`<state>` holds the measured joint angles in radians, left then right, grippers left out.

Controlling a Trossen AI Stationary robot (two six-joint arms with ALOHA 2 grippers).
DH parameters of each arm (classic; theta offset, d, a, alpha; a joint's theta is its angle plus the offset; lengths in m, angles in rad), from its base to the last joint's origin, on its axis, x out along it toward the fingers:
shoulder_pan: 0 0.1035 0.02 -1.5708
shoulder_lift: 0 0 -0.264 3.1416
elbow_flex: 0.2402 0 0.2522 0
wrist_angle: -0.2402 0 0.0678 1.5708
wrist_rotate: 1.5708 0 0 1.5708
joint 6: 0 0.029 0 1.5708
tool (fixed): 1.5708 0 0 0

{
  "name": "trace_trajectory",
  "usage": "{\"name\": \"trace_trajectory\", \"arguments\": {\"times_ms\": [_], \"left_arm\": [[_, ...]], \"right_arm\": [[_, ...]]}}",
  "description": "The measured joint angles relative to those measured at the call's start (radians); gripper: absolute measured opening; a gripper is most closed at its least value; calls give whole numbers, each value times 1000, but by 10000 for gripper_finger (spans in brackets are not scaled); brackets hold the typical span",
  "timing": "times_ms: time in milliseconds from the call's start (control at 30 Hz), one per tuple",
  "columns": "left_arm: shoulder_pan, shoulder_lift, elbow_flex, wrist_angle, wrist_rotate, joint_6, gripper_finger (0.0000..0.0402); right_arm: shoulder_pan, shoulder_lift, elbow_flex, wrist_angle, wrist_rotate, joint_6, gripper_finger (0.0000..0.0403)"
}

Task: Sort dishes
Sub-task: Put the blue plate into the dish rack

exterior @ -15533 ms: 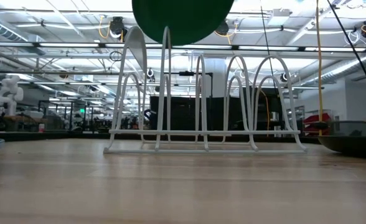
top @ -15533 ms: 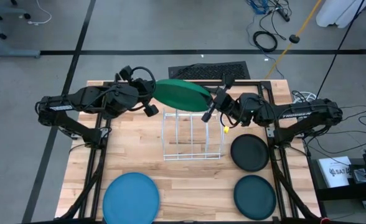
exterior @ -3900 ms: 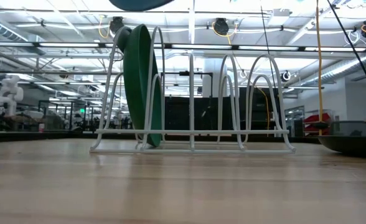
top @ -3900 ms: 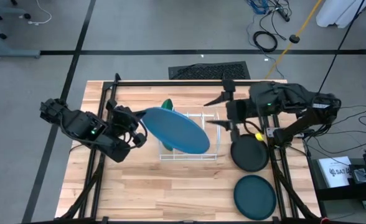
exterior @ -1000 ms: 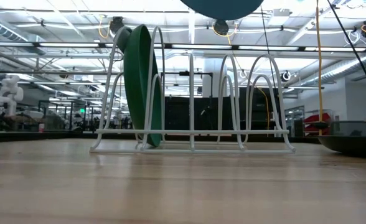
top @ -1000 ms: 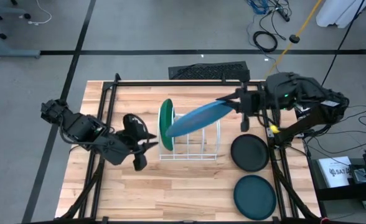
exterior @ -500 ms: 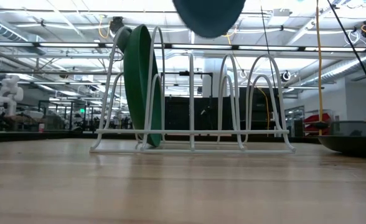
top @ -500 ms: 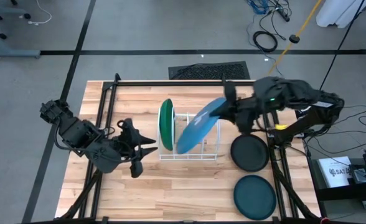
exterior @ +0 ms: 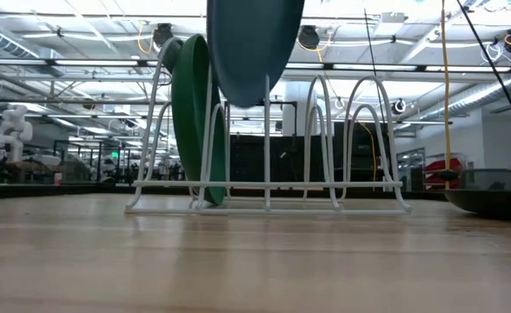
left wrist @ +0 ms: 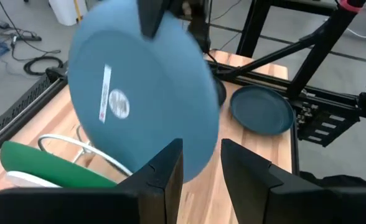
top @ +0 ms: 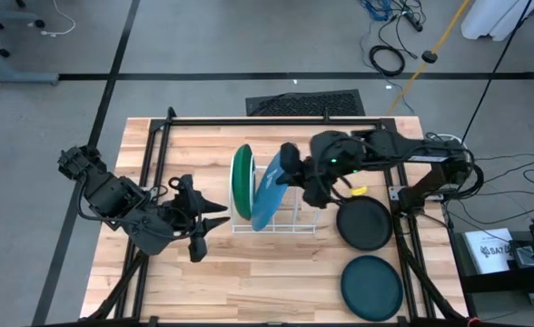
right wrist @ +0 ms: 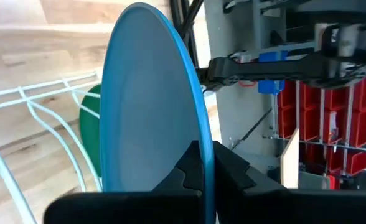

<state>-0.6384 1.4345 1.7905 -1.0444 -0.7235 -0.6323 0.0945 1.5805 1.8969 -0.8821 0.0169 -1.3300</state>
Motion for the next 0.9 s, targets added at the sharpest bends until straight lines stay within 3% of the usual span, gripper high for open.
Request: {"name": "trace_trajectory", "arguments": {"times_ms": [400, 900], "left_arm": [[-10, 0, 0, 96, -19, 140, 118], [-13, 0, 0, 96, -19, 168, 118]], "right_arm": [[-76, 131, 0, 20, -81, -41, 1], [-115, 233, -1, 64, -62, 38, 28]]}}
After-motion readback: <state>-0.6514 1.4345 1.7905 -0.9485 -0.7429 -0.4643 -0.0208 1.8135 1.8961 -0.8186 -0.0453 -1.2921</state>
